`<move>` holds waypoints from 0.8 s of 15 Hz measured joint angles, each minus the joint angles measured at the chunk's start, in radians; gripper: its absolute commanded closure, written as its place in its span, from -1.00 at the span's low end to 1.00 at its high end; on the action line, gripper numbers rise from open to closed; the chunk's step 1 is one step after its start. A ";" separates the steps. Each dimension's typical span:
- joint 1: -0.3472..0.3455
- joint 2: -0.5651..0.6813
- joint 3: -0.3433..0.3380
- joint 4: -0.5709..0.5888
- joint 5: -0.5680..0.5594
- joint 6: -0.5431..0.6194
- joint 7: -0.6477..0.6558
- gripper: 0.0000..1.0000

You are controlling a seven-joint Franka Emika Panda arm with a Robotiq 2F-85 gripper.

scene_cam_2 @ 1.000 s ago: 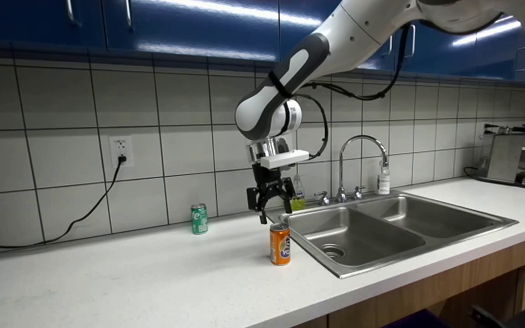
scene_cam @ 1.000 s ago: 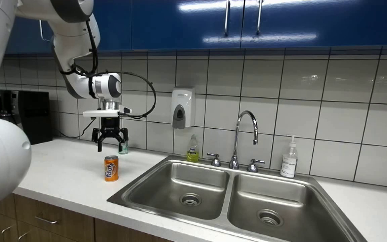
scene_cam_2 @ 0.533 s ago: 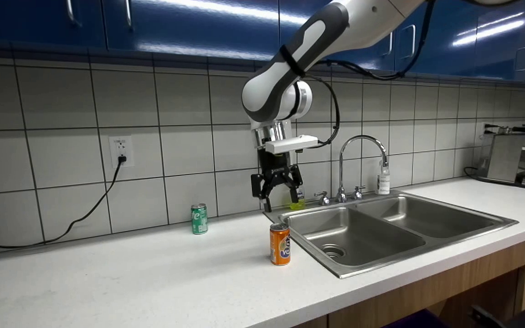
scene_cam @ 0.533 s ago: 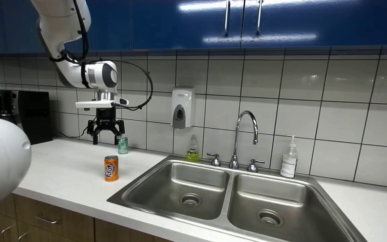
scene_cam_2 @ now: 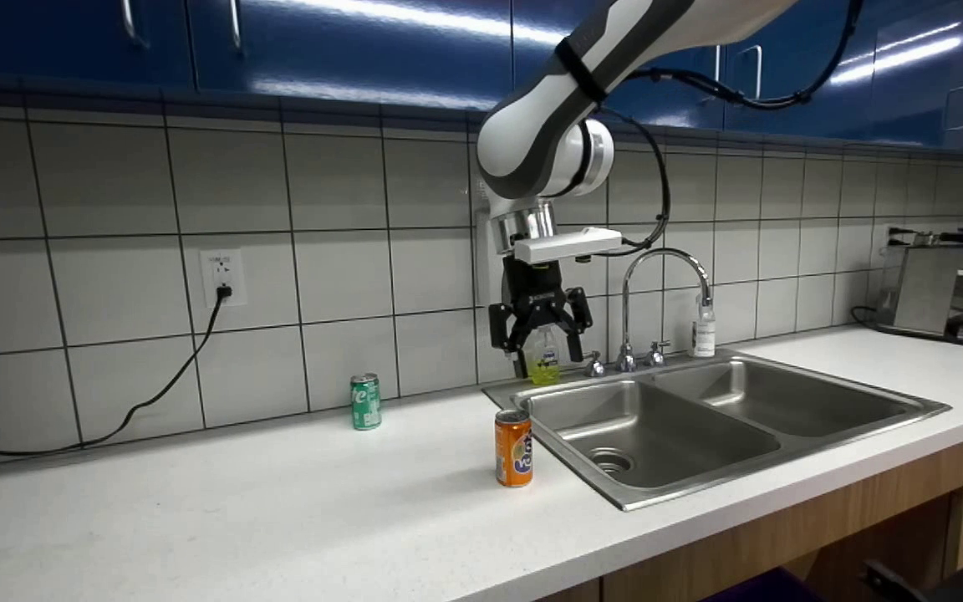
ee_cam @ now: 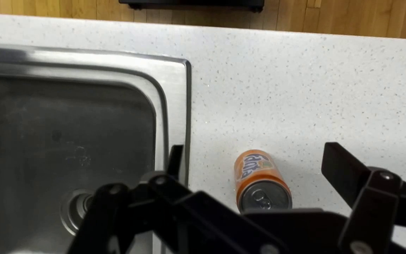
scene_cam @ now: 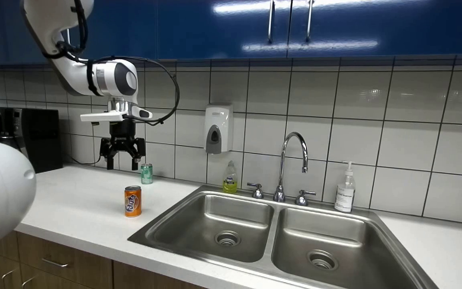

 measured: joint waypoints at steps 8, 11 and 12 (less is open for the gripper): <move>-0.073 -0.251 -0.022 -0.252 0.049 -0.005 0.084 -1.00; -0.100 -0.339 -0.032 -0.329 0.063 -0.018 0.103 -1.00; -0.101 -0.354 -0.034 -0.340 0.066 -0.018 0.104 -1.00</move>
